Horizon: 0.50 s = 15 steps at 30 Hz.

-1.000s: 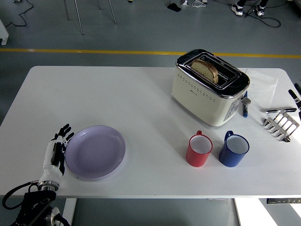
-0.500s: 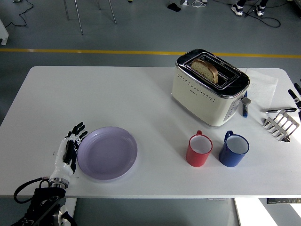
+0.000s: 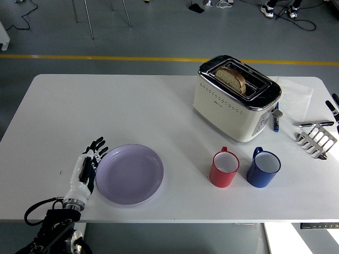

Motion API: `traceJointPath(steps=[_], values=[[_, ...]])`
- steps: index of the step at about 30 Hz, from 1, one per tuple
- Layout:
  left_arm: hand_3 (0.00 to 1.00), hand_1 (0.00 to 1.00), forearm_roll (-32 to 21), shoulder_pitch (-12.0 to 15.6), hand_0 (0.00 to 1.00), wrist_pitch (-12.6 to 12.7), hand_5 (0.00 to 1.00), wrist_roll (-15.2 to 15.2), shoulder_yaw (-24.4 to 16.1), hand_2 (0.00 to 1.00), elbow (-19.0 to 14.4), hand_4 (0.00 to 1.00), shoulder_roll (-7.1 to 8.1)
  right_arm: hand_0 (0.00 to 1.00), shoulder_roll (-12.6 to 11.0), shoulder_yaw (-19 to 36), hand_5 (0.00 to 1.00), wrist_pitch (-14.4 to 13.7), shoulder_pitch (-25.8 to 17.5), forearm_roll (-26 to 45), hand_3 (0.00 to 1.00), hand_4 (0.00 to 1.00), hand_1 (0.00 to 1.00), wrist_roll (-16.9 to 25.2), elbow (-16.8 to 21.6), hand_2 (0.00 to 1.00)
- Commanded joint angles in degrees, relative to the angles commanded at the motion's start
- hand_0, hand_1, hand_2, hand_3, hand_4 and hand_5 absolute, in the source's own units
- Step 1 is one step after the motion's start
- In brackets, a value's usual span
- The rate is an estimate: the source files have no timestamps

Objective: Push plate across desktop,pick up the break from the machine,place the break in the plate

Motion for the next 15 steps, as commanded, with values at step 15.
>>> traceJointPath(steps=[15], values=[[0.889,0.863,-2.75,-2.01,0.826,-1.03,0.998,0.43,4.27,0.929,0.45,0.595,0.24,0.781,0.11,0.04,0.550,0.00,-0.08,-0.01,0.670,0.509,0.705,-0.03,-0.05,0.701]])
